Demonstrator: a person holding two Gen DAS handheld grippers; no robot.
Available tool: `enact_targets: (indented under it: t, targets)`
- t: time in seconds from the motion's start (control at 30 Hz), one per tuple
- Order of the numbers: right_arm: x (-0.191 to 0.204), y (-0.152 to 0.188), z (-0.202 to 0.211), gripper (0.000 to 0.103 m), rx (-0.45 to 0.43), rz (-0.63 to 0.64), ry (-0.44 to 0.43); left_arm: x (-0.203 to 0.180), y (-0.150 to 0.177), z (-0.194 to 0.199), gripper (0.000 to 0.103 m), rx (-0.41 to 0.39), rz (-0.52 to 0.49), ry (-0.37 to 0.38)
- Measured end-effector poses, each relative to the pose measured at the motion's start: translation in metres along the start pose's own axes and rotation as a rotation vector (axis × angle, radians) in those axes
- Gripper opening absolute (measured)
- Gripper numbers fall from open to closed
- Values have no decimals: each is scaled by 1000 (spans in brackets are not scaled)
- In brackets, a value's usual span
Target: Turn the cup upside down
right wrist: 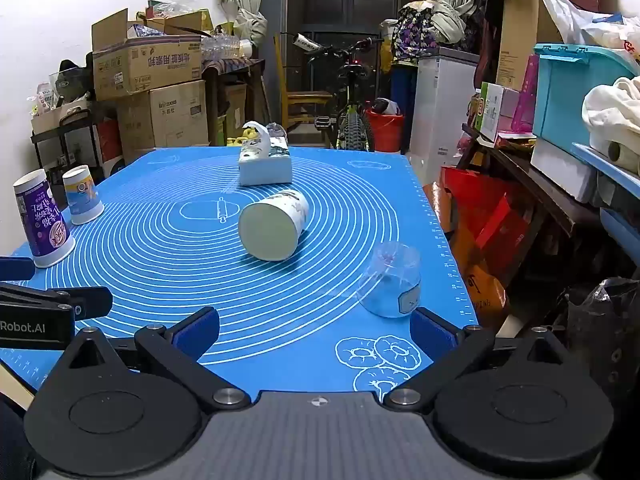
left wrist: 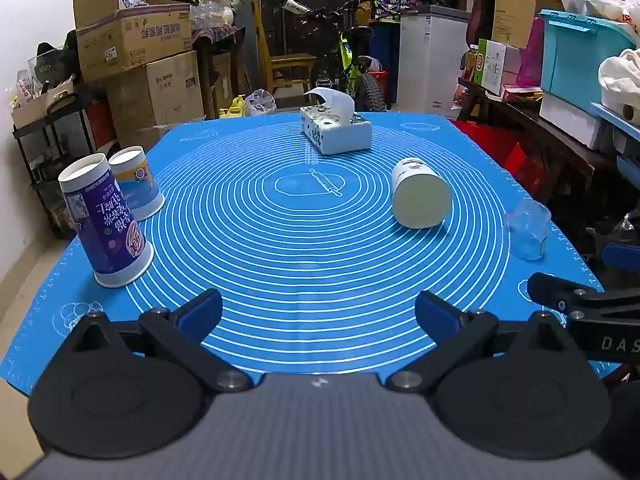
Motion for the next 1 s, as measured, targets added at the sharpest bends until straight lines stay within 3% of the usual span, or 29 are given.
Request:
enact_targets:
  t: [1.0]
  targets:
    - [-1, 2, -1, 101, 5, 1, 1, -3, 4, 2, 101, 0, -15, -1]
Point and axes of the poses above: each gripper's, at about its wrist camera, not at the fingertips, and z roughly against the way its jaws point, x to its left, y to its underside, the point moved 8 cm from there along -z, roughly the way its jaws point, and after that the axes turned 10 degrees about z, right-handed, at the moved point
